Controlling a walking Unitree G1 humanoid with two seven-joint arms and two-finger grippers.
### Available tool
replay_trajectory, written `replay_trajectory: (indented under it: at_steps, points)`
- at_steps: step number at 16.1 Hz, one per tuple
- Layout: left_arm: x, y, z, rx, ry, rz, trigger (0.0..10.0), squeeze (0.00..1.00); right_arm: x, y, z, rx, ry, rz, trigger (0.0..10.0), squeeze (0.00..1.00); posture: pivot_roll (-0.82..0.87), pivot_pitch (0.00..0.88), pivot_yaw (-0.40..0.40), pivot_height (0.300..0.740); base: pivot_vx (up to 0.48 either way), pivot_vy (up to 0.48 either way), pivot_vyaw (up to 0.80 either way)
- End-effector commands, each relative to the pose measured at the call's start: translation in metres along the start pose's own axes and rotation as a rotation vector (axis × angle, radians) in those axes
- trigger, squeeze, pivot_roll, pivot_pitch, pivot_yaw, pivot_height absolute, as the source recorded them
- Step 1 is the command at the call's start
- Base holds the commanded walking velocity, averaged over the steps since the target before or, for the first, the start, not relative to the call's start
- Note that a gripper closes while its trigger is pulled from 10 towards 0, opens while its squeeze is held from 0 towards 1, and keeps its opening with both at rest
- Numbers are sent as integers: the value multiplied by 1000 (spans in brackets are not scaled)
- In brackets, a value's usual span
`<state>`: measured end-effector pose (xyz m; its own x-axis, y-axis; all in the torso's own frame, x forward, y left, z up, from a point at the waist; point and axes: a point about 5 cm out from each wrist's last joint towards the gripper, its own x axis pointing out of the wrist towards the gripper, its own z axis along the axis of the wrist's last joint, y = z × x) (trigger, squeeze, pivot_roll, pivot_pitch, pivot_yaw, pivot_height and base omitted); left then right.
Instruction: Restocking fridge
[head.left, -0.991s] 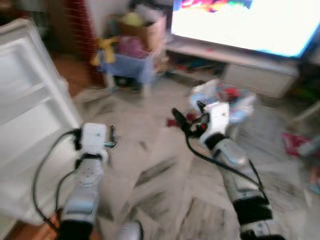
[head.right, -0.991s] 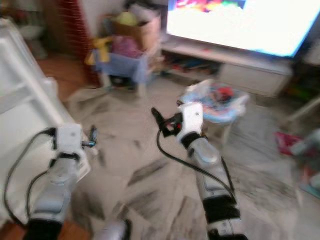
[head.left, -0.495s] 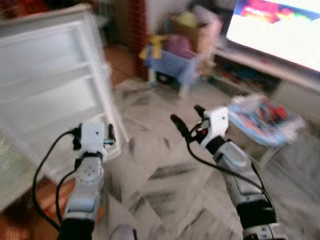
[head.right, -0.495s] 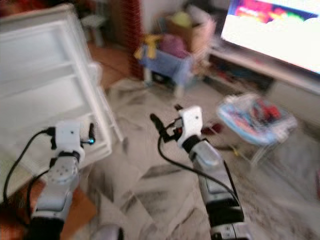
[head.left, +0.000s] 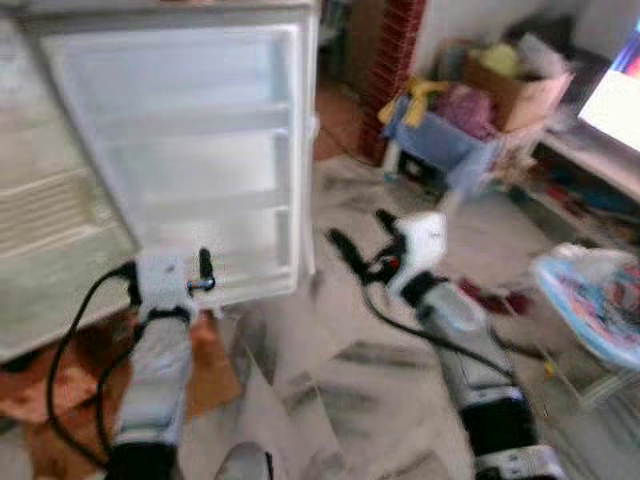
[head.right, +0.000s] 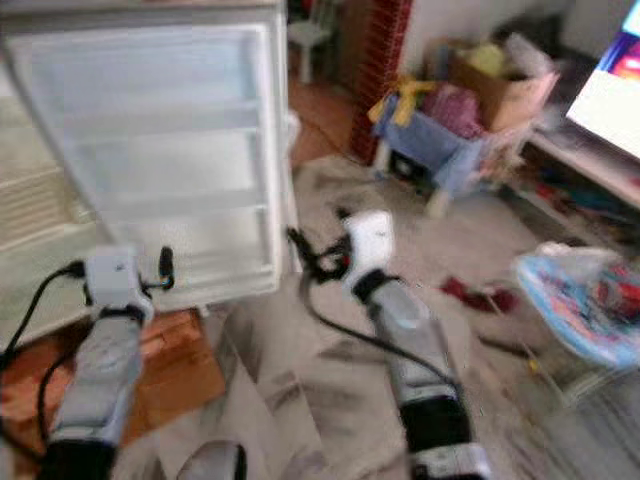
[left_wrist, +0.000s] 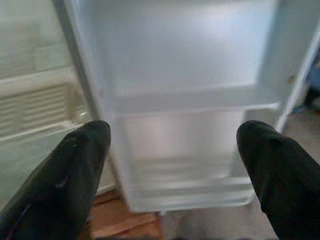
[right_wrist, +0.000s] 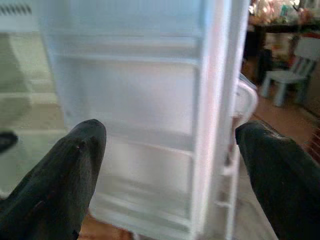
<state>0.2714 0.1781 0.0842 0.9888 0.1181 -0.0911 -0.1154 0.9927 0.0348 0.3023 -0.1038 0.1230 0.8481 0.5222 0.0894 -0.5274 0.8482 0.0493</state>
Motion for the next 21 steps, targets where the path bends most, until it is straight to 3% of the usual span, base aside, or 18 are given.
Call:
replay_trajectory:
  at_steps: [1,3,5,7,12,17,21]
  points:
    - [-5,-13,10,-46,-60,-82,10000,0,-7,-18,4,-24,-9,-113,10000,0,77,43,-33,740,0,0,756]
    - [-11,-14,6,-40,-56,-104,10000,0,-10,-26,1,31,-4,-183,10000,0,80,42,-31,740,0,0,750]
    - [-11,-12,6,-22,-68,-93,10000,0,-10,-25,1,28,-6,-181,10000,0,80,42,-31,740,219,0,347]
    - [-7,-10,9,-16,-74,-87,10000,0,-6,-21,5,-26,-19,-153,10000,0,80,42,-30,740,446,0,666]
    - [-6,-5,7,13,-53,-41,10000,0,-4,-11,6,-1,-24,-65,10000,0,80,45,-29,740,443,0,650]
    - [-7,-6,3,29,-26,-15,10000,0,-3,-5,6,8,-29,-34,10000,0,80,50,-33,740,198,-376,639]
    - [-9,-9,1,30,-14,-27,10000,0,-6,-9,3,19,-11,-32,10000,0,80,52,-33,740,0,-451,0]
